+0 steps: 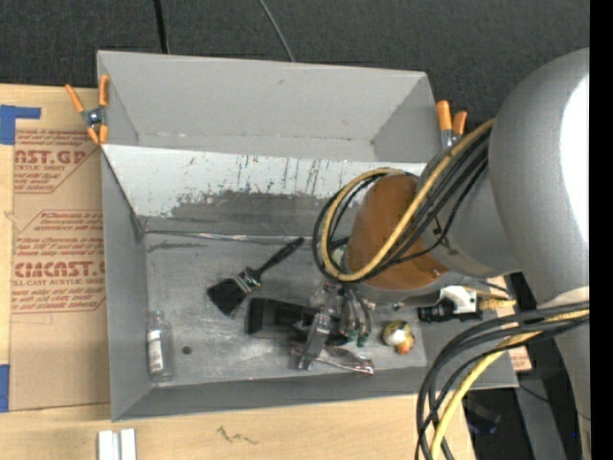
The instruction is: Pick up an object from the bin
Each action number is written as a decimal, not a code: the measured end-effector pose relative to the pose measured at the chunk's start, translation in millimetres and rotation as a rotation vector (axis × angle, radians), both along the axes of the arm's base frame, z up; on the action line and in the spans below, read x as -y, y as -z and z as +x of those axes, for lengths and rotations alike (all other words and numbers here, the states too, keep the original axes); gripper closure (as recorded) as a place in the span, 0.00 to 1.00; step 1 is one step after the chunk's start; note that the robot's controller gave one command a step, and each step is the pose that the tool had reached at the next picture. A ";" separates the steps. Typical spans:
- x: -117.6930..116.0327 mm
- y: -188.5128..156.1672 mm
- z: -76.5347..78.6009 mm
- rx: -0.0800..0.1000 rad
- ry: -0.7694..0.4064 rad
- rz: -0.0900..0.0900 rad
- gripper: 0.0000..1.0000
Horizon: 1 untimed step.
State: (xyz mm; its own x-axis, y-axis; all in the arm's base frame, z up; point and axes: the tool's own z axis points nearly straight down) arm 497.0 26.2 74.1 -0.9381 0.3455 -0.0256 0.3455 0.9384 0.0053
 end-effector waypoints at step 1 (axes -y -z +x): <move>0.0 0.0 0.0 0.000 0.000 0.000 1.00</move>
Offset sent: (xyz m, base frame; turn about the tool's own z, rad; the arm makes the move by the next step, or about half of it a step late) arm -0.0001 0.0001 0.0296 -0.0001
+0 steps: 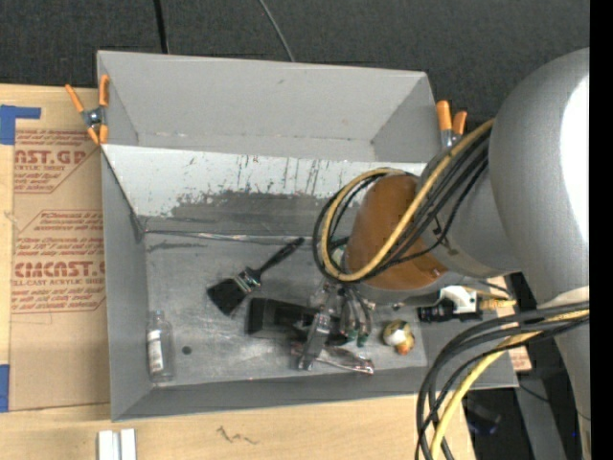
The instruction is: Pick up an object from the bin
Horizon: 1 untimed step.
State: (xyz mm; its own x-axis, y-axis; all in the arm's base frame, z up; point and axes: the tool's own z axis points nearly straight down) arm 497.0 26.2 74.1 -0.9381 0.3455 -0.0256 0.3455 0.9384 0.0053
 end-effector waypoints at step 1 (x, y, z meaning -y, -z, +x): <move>-0.2 -3.9 -0.3 -0.005 0.000 0.001 1.00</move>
Offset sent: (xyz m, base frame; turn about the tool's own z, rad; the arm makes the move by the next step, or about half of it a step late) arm 0.0000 -0.0001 0.0624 -0.0001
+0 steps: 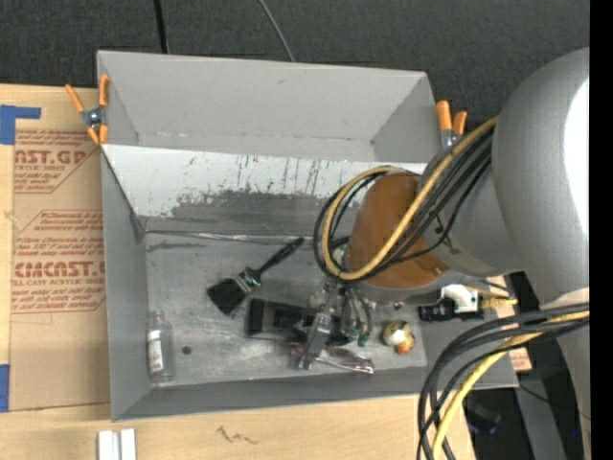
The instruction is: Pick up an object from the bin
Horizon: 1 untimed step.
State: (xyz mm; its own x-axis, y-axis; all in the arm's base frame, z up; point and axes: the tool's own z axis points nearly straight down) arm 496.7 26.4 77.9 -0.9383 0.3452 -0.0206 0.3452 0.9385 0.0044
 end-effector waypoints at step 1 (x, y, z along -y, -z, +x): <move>-0.7 -13.2 -1.6 -0.011 0.000 0.002 1.00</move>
Offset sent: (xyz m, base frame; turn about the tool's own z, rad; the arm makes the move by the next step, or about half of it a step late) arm 0.0000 -0.0002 0.0585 0.0000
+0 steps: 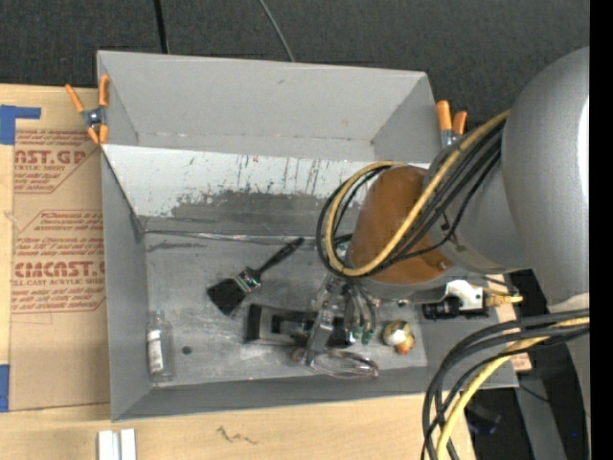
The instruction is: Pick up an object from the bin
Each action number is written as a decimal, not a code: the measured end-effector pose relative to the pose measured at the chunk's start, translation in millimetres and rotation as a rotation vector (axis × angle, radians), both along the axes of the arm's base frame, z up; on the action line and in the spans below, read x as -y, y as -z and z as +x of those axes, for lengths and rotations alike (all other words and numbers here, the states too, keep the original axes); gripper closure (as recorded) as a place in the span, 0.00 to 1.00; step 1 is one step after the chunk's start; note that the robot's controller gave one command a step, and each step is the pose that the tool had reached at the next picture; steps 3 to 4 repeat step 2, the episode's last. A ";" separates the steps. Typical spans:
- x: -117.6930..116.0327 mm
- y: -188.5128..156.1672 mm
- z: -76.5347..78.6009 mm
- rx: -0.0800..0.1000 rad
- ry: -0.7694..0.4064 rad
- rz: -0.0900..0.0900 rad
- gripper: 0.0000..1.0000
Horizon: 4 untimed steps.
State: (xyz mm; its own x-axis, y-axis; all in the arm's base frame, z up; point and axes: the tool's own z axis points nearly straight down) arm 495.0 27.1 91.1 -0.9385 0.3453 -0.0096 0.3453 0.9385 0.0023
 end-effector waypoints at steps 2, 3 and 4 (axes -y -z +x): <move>0.0 -26.6 -1.9 -0.013 0.000 0.001 1.00; 0.0 -26.6 -1.9 -0.013 0.000 0.001 1.00; 0.0 -26.6 -1.9 -0.013 0.000 0.001 1.00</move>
Offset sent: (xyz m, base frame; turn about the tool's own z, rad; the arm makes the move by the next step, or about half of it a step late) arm -0.0001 0.0001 0.0519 0.0000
